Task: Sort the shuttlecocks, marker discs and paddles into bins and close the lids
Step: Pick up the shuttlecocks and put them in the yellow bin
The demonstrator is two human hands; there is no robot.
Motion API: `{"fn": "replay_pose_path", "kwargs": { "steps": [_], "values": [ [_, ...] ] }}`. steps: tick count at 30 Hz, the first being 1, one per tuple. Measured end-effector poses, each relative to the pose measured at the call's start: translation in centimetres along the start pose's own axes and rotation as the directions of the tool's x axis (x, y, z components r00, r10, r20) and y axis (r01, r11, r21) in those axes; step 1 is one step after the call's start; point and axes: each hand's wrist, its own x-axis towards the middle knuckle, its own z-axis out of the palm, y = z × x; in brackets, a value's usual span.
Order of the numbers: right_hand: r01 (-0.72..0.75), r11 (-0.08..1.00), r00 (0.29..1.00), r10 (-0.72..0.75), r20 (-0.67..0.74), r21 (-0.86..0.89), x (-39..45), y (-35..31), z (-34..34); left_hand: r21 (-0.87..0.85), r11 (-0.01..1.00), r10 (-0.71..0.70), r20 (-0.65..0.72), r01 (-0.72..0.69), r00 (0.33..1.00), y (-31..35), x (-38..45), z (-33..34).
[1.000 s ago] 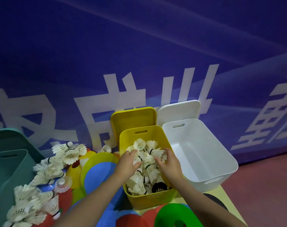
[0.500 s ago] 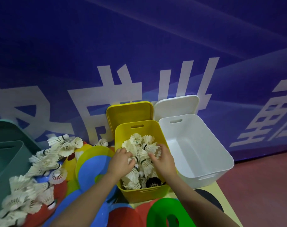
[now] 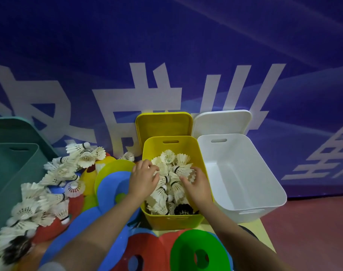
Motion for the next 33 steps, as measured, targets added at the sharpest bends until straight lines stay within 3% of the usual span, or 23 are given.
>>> {"fn": "replay_pose_path", "kwargs": {
  "steps": [10,14,18,25,30,33],
  "values": [
    [-0.002,0.995,0.998,0.009,0.067,-0.096,5.6,-1.2,2.2,-0.04,0.998,-0.041,0.121,0.046,0.992,-0.5,-1.7,-0.5],
    [0.002,0.97,0.98,0.046,0.194,-0.242,8.4,-0.9,4.5,-0.015,0.997,-0.067,0.194,0.072,0.979,-0.6,-1.4,-0.1],
    [0.153,0.874,0.932,0.028,0.362,-0.461,10.1,-0.5,5.9,-0.05,0.995,-0.081,0.173,0.091,0.982,-0.7,-1.3,0.2],
    [0.247,0.832,0.87,0.035,0.492,-0.497,12.6,0.3,6.8,-0.211,0.972,-0.085,0.097,0.104,0.992,-1.3,-1.3,0.9],
    [0.119,0.926,0.922,0.03,0.386,-0.357,10.7,-0.8,4.4,-0.341,0.922,-0.217,-0.056,0.186,0.975,-1.8,-1.8,0.9],
    [0.112,0.964,0.963,-0.045,0.265,-0.241,7.9,-2.0,2.5,-0.526,0.755,-0.45,0.018,0.391,0.893,-1.9,-2.3,0.7]
  ]
}}
